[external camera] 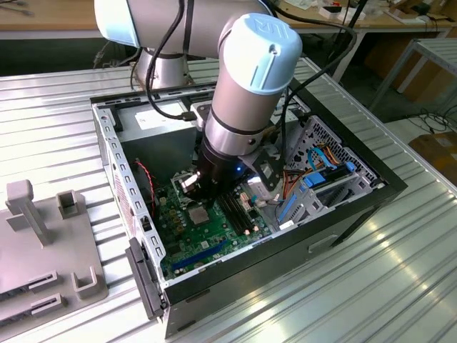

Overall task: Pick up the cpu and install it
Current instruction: 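Close the cpu cover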

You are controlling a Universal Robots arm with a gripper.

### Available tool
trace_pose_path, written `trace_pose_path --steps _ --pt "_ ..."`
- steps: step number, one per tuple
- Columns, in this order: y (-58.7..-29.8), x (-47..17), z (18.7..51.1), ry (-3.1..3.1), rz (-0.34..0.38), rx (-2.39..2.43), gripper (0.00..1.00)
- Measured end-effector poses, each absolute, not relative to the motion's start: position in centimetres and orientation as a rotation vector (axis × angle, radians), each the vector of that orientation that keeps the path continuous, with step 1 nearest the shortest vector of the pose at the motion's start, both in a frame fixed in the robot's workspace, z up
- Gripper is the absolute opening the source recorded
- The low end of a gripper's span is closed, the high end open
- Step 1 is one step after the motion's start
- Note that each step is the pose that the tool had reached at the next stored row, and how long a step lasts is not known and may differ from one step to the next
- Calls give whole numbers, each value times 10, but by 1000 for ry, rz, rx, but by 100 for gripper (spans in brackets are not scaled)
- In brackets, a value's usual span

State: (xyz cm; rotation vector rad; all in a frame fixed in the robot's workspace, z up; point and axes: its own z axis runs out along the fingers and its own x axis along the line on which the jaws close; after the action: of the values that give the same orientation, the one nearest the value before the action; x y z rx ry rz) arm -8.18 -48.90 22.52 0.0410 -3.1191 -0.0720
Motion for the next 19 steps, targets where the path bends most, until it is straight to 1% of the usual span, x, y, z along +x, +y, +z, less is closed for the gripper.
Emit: trace_pose_path --steps 13,19 --pt "-488 -80 227 -3071 -66 509 11" --pt "-487 -78 227 -3049 -64 618 11"
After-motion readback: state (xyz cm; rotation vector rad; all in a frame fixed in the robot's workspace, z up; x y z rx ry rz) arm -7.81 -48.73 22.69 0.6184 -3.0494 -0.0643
